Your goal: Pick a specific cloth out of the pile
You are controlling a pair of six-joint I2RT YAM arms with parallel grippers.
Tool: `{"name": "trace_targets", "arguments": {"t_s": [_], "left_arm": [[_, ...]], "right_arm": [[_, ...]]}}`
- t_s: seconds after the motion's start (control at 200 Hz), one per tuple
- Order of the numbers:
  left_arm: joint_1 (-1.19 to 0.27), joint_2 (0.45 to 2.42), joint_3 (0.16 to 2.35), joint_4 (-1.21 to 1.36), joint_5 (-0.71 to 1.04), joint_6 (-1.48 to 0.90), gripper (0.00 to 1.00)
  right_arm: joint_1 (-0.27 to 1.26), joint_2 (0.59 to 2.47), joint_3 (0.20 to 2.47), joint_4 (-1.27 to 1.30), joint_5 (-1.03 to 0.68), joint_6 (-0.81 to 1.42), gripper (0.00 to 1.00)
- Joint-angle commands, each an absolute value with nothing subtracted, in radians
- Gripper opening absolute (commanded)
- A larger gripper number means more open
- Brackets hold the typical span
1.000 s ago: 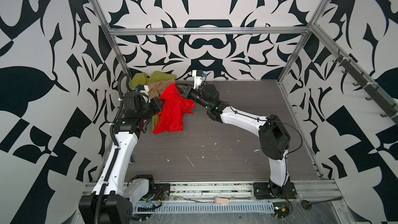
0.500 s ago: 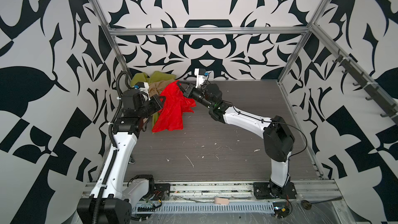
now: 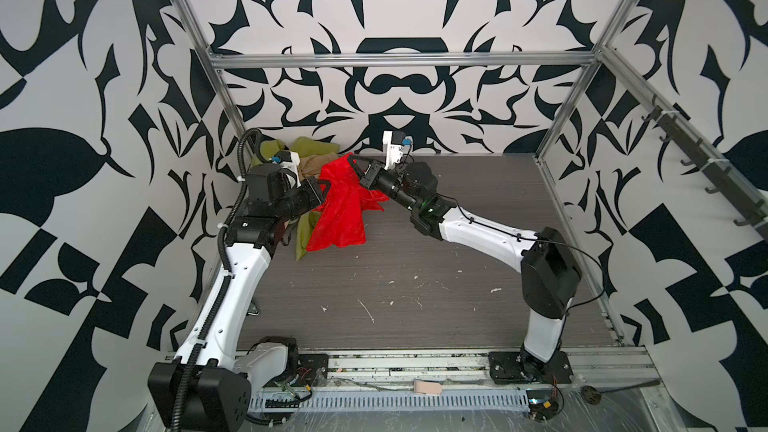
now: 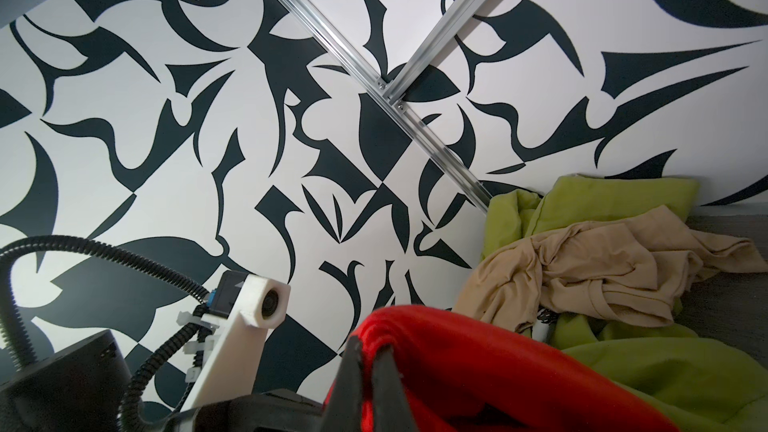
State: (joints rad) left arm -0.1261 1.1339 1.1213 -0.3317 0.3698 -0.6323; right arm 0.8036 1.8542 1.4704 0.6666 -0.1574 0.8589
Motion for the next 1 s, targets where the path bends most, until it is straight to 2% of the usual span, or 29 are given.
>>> {"name": "trace_targets", "arguments": {"t_s": [0.0, 0.995], "left_arm": [[-0.139, 1.141, 1.167, -0.285, 0.362, -0.638, 0.01], [-0.253, 1.239, 1.23, -0.234, 0.316, -0.642, 0.01]], "right_arm": [[0.796, 1.793, 1.46, 0.723, -0.147, 0.835, 0.0], [0.755, 1.703, 1.335, 0.745, -0.113, 0.82, 0.0]]}}
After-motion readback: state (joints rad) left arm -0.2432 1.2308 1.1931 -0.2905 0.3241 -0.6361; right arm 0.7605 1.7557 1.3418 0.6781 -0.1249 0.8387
